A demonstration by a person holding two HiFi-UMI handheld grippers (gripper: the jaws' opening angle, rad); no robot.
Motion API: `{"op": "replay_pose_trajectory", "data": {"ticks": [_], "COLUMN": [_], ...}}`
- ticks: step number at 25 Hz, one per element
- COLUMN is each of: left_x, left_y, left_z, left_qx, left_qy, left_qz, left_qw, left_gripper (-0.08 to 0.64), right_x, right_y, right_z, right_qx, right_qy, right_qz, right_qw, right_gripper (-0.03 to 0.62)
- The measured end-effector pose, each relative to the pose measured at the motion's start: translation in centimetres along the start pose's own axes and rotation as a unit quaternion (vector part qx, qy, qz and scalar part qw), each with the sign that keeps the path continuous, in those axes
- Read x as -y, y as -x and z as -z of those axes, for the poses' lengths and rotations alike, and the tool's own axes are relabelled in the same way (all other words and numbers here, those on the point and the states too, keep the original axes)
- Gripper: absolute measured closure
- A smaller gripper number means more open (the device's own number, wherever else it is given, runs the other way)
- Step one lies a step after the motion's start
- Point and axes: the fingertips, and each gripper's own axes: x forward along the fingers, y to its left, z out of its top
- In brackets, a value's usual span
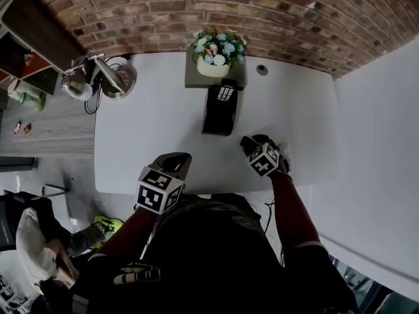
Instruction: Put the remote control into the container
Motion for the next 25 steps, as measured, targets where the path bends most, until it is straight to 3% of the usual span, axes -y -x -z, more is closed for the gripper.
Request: {"op": "replay_pose_trajectory", "data": {"ticks": [3,7,17,21,25], "left_x": [0.2,-0.3,-1.6,-1.2,-1.2], "left_y": [0.1,0.6,0.7,0.4,0.1], "left_z": [0.9,1.5,2.0,1.8,1.5], "left_qx": [-0.026,-0.025,-0.020,-0.022,-0.022], "left_qy": [0.001,0.024,0.053,0.046,0.036], "left_qz": [0.003,-0.007,-0.026,-0.015,-0.005], "left_qw": [0.9997,0.9994,0.9981,0.9986,0.9991], "left_gripper": [0.555,0.554,0.554,0.554,0.554], "right_x": [0.0,-0.6,-0.9,-0.5,0.6], "right_y": [-1.0,-1.8,-2.7,-1.4,1.4], "right_z": [-0.2,0.0,0.5,-0.6,-3.1], "right_qx": [-0.015,-0.039,-0.081,-0.049,0.018], "right_qy": [0.007,0.041,0.080,0.067,0.016], "right_qz": [-0.032,-0.070,-0.091,-0.075,-0.038], "right_qw": [0.999,0.996,0.989,0.994,0.999], "right_gripper": [0.414,0.414,0.414,0.416,0.414]}}
